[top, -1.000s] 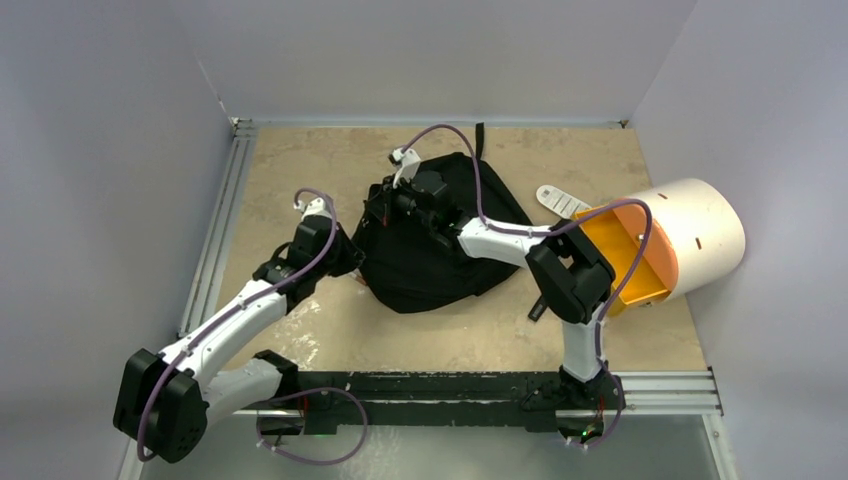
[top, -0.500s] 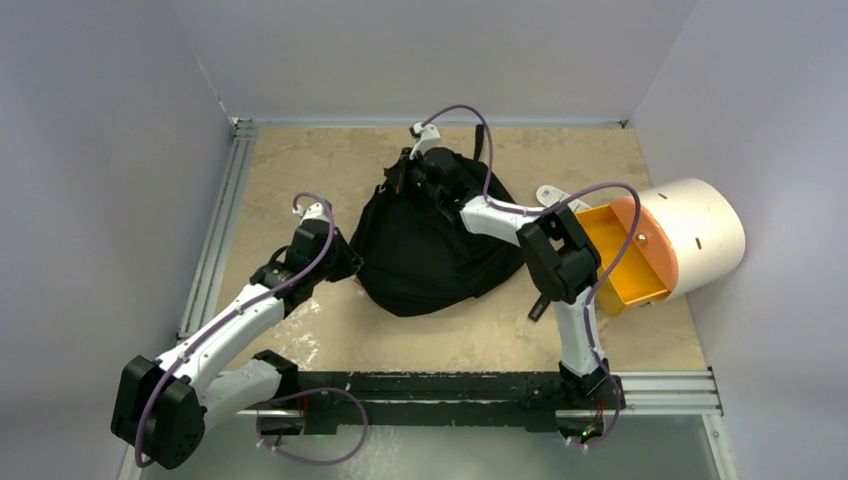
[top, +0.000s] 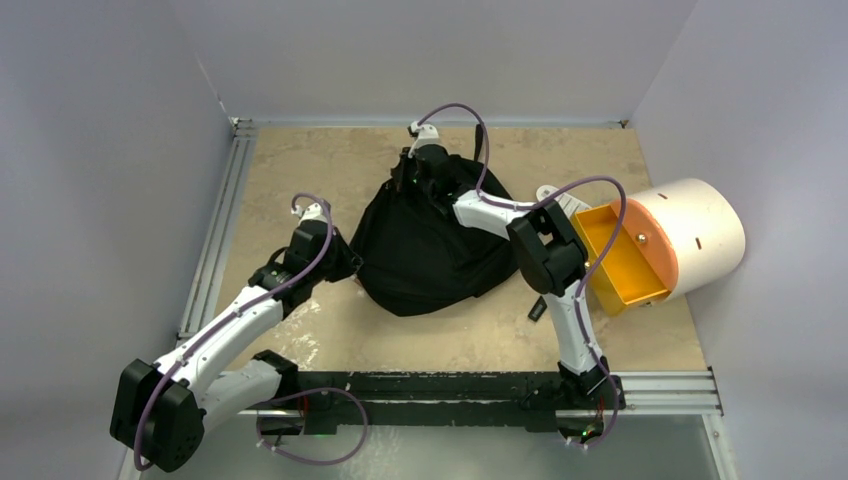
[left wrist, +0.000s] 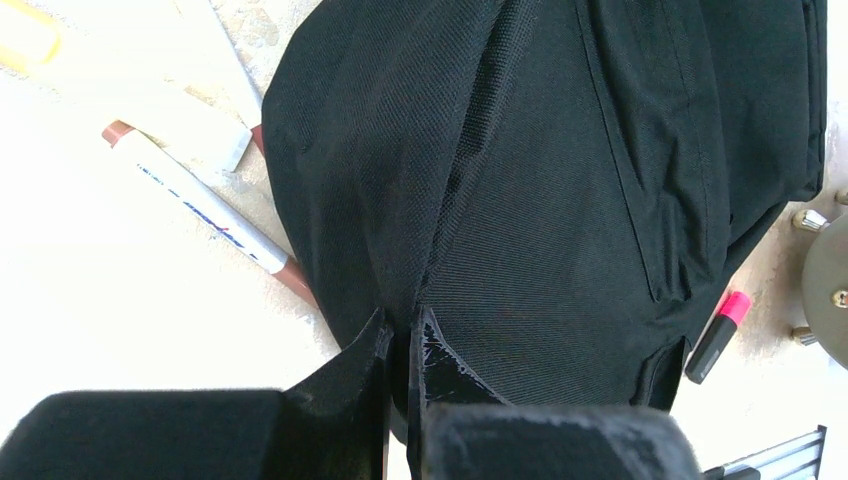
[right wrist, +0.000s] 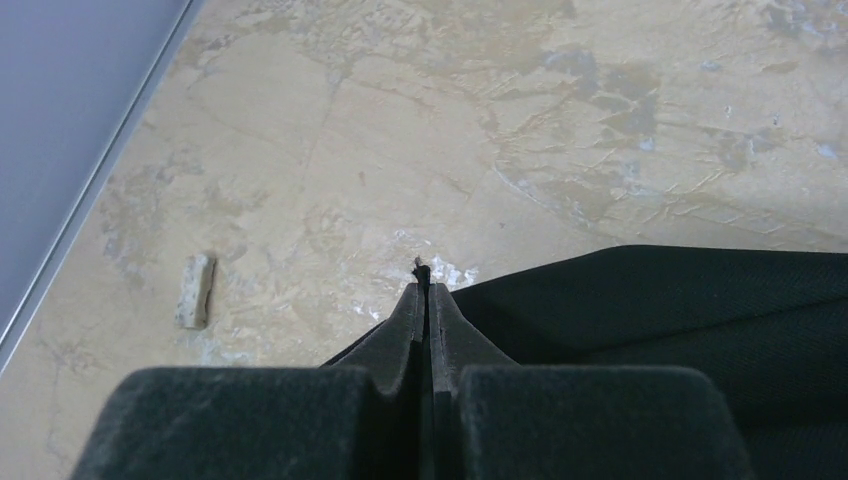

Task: Pack the student bag
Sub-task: Zip the student bag at the center of the board, then unzip the student bag at the center of the board.

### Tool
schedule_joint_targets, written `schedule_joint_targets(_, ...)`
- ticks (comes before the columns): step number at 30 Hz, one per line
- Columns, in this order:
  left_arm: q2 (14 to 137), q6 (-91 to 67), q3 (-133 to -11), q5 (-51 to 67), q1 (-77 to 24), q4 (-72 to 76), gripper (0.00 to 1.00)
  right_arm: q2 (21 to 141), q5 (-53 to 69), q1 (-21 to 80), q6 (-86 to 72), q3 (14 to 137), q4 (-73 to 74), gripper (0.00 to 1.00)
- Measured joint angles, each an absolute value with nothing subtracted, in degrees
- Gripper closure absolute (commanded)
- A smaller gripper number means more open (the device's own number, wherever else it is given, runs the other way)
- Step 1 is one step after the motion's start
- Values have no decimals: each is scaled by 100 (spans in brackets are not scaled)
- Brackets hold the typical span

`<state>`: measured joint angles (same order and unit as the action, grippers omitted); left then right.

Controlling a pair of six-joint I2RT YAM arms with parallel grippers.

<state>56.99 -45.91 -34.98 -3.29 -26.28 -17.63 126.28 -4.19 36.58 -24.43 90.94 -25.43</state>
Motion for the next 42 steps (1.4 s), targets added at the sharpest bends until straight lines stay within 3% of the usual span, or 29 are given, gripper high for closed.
schedule_joint_targets(7, 5693, -4591, -3489, -322, -2628, -1747, 100, 12628, -545, 3658, -2401, 9094, -2401, 98)
schedule_joint_targets(11, 5693, -4589, -3489, -307, -2628, -1767, 100, 12499, -436, 3647, -2220, 8903, -2477, 73)
schedule_joint_targets(16, 5806, -4560, -3489, -198, -2626, -1850, 100, 11740, -187, 3439, -2001, 8079, -2729, 51)
schedule_joint_targets(20, 6036, -4460, -3492, -99, -2626, -1848, 91, 10652, -231, 3326, -2058, 7172, -2926, 48)
schedule_joint_targets(24, 6123, -4355, -3509, -62, -2626, -1887, 67, 9511, -517, 3310, -2257, 6545, -2808, 46)
schedule_joint_targets(27, 6123, -4289, -3592, -62, -2628, -2029, 55, 9085, -834, 3304, -2429, 6532, -2296, 47)
schedule_joint_targets(38, 6121, -4064, -5081, -239, -2727, -2812, 51, 8243, -1251, 3153, -3203, 5627, -51, 41)
schedule_joint_targets(42, 6182, -3966, -5494, -652, -3363, -2875, 51, 7885, -1253, 2985, -3918, 5454, 242, 39)
